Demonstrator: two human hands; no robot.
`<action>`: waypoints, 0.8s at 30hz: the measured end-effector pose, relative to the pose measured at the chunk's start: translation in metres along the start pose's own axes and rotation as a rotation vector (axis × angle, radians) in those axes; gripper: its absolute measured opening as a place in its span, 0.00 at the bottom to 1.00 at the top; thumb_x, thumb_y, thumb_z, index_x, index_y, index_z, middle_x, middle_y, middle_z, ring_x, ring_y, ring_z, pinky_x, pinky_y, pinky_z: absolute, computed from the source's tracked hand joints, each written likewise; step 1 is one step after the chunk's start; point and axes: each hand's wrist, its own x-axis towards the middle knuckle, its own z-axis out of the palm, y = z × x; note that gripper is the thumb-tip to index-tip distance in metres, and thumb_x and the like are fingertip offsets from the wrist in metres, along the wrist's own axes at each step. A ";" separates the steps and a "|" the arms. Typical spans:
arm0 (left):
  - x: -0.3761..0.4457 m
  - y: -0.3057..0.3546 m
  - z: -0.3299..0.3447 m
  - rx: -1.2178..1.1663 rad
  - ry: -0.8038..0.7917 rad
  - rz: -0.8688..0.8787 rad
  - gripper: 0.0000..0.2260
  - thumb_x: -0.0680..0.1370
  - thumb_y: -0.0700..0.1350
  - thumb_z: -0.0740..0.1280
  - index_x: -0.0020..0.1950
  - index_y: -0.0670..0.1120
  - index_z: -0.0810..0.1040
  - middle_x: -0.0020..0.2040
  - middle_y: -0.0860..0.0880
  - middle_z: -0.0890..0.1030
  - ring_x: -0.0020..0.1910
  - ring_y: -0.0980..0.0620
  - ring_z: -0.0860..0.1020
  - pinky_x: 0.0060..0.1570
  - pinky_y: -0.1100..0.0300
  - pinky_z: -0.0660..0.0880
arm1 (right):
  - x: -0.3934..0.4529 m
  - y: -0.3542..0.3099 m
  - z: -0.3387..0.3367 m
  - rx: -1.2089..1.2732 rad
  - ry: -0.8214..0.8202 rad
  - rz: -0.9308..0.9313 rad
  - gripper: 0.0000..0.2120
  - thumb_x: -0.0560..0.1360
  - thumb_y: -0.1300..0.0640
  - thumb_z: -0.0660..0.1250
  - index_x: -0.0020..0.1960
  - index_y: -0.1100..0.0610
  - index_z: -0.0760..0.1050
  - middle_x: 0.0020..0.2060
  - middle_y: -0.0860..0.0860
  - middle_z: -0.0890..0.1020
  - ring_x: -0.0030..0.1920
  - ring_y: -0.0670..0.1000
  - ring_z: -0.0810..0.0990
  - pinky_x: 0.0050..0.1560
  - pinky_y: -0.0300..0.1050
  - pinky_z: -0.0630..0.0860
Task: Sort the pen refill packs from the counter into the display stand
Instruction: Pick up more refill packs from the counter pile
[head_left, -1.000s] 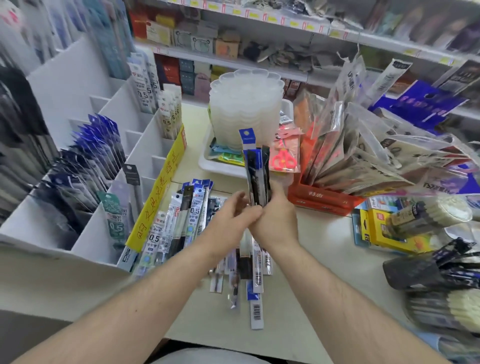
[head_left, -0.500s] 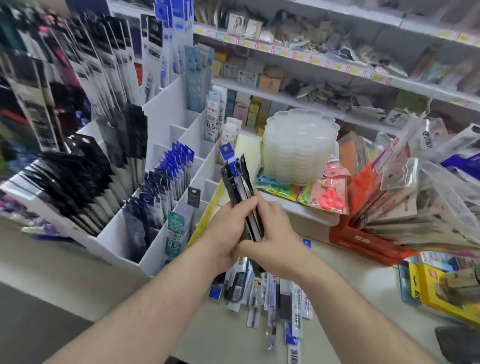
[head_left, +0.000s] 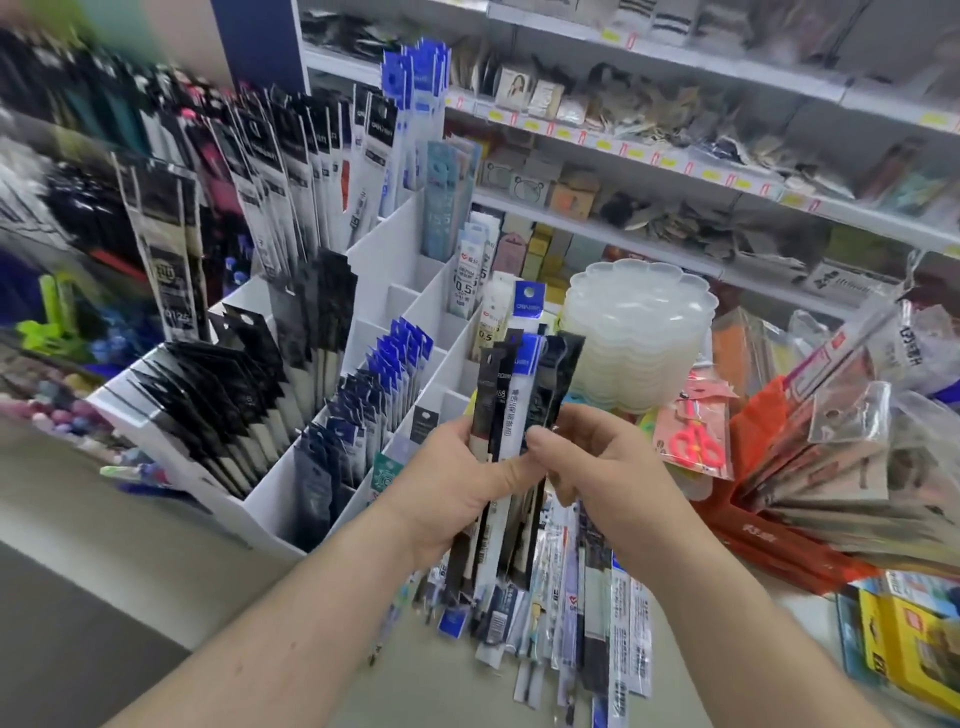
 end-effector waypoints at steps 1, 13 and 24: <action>0.000 0.001 -0.001 0.013 0.009 0.002 0.19 0.64 0.45 0.76 0.54 0.44 0.80 0.46 0.47 0.86 0.47 0.51 0.85 0.46 0.59 0.80 | 0.001 0.000 -0.001 0.018 -0.019 -0.021 0.04 0.78 0.63 0.68 0.46 0.55 0.79 0.27 0.43 0.76 0.26 0.40 0.72 0.31 0.32 0.68; -0.007 0.011 0.001 -0.192 0.000 -0.125 0.14 0.73 0.38 0.70 0.58 0.38 0.80 0.49 0.38 0.84 0.46 0.42 0.84 0.43 0.49 0.82 | -0.002 -0.004 0.007 0.252 0.027 -0.006 0.11 0.72 0.50 0.75 0.45 0.59 0.83 0.48 0.68 0.82 0.46 0.62 0.80 0.55 0.69 0.76; -0.015 0.019 -0.001 0.043 0.126 -0.045 0.13 0.70 0.50 0.74 0.45 0.45 0.75 0.28 0.50 0.77 0.27 0.52 0.74 0.33 0.57 0.75 | -0.004 -0.011 0.007 0.064 0.240 -0.098 0.07 0.81 0.59 0.65 0.47 0.58 0.79 0.41 0.58 0.85 0.41 0.54 0.82 0.50 0.64 0.80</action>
